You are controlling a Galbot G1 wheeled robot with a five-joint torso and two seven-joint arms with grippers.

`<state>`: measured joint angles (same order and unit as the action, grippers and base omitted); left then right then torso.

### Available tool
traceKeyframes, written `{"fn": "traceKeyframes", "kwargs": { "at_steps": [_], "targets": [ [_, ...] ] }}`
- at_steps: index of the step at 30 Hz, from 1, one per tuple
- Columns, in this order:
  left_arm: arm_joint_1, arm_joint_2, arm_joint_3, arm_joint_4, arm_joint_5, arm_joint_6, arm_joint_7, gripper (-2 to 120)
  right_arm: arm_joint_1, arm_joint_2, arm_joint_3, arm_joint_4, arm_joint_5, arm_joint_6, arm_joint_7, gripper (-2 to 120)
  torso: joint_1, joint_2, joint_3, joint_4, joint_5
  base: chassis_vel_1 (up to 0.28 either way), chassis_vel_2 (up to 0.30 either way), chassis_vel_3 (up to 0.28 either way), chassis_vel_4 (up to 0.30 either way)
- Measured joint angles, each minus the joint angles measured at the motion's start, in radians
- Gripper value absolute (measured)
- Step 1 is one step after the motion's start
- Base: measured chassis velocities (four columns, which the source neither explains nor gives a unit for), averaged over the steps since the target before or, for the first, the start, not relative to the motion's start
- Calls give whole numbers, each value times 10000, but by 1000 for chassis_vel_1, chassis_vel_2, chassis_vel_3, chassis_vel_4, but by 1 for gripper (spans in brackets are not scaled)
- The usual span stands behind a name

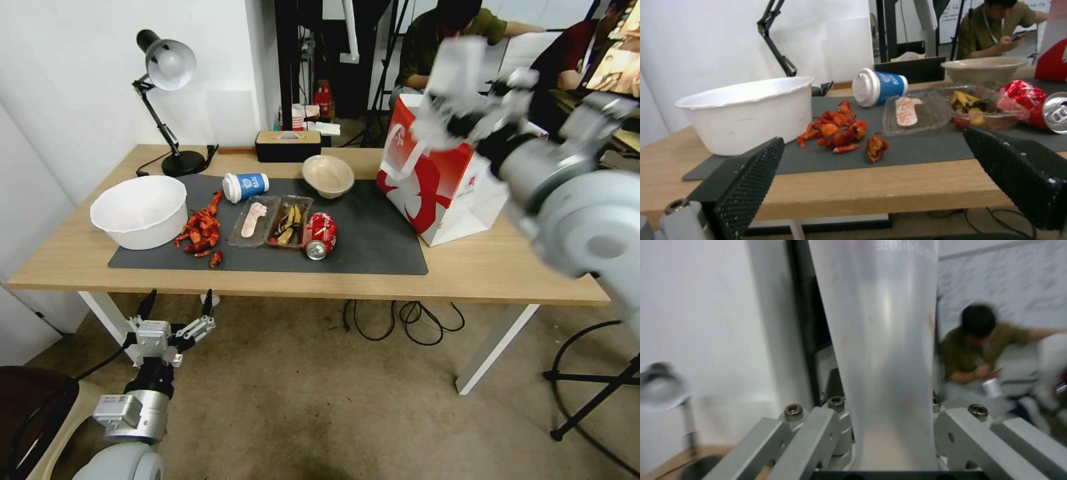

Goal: Pick up the trash from the table and place it into the takeout bag.

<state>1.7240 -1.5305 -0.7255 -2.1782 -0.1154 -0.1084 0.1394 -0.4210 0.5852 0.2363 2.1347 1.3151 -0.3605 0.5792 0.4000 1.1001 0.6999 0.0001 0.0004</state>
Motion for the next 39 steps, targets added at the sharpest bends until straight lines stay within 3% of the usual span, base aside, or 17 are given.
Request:
{"fn": "traceKeyframes", "kwargs": {
  "at_steps": [6,9,10,13,23,31,39],
  "targets": [
    [56,24,38,-42,27,2,18,100,-133,-197,445,-1177,-2242,226,-1042,11,-2,1,0,-2,-4,0,0,0,0],
    [66,88,87,-65,29,3,22,100,-254,95,189,-2808,-5057,844,-2300,11,-1,0,1,-1,-3,0,0,0,0],
    [66,88,87,-65,29,3,22,100,-254,95,189,-2808,-5057,844,-2300,11,-1,0,1,-1,-3,0,0,0,0],
    [67,192,101,-107,-40,9,25,100,-111,588,-281,-4157,-6786,1412,-2859,11,1,-2,4,1,7,0,0,0,0],
    [53,396,48,-105,-286,16,19,100,650,1176,-997,-5311,-9020,1933,-3200,9,1,-1,3,1,-6,0,0,0,0],
    [39,492,60,-55,-394,12,8,100,697,1490,-1159,-6340,-11331,2972,-3811,8,1,-2,1,-3,-1,0,0,0,0],
    [45,482,84,-67,-416,2,9,100,553,1798,-1239,-6605,-11682,3132,-3773,8,0,-1,1,0,-3,0,0,0,0]
  ]
}}
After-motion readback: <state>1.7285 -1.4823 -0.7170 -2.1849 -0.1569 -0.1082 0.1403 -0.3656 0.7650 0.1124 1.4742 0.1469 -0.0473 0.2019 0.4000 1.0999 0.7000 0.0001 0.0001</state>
